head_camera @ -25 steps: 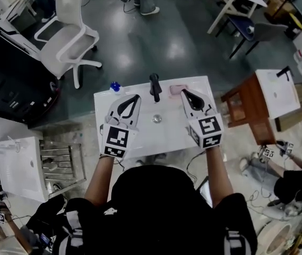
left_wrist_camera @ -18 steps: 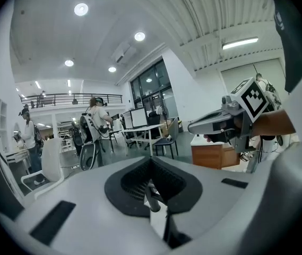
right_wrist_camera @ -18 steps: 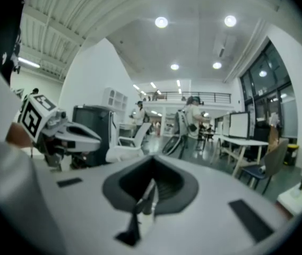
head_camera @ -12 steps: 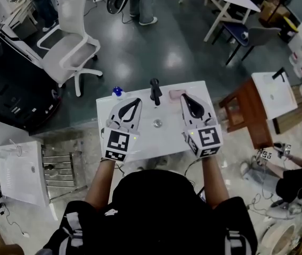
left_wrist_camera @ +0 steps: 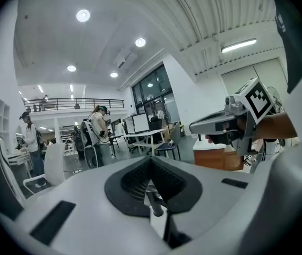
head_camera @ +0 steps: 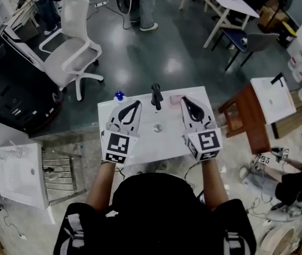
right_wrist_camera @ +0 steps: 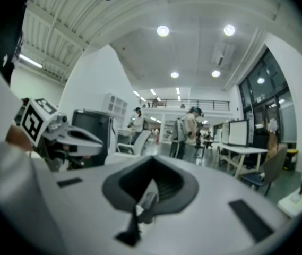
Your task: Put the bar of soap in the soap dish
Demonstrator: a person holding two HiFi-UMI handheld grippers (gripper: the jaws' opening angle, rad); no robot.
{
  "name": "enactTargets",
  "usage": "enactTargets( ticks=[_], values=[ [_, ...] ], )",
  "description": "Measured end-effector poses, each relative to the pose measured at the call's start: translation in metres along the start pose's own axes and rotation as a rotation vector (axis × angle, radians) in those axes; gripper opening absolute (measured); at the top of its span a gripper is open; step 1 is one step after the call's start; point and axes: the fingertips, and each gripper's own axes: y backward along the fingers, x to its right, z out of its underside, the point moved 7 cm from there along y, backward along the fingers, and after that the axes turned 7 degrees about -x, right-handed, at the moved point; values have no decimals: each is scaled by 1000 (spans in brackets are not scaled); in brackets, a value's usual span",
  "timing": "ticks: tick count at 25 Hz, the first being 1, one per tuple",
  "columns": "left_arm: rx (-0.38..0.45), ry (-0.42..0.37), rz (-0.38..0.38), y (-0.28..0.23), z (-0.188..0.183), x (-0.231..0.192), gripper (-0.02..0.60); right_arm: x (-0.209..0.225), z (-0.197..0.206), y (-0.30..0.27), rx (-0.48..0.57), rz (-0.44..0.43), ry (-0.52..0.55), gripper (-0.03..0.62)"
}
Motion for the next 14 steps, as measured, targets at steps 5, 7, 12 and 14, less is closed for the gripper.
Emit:
enactTargets(
  ticks=[5,7,12,14],
  values=[
    [13,2,-17,2,-1,-5,21,-3,-3,-2,8,-1,12,35],
    [15,4,-22,3,-2,-7,21,-5,-5,-3,7,-1,20,35],
    [11,3,-24,1,-2,-6,21,-3,-4,-5,7,-3,26,35],
    [11,3,-23,0,-2,-4,21,-1,-3,-5,7,-3,27,35]
  ],
)
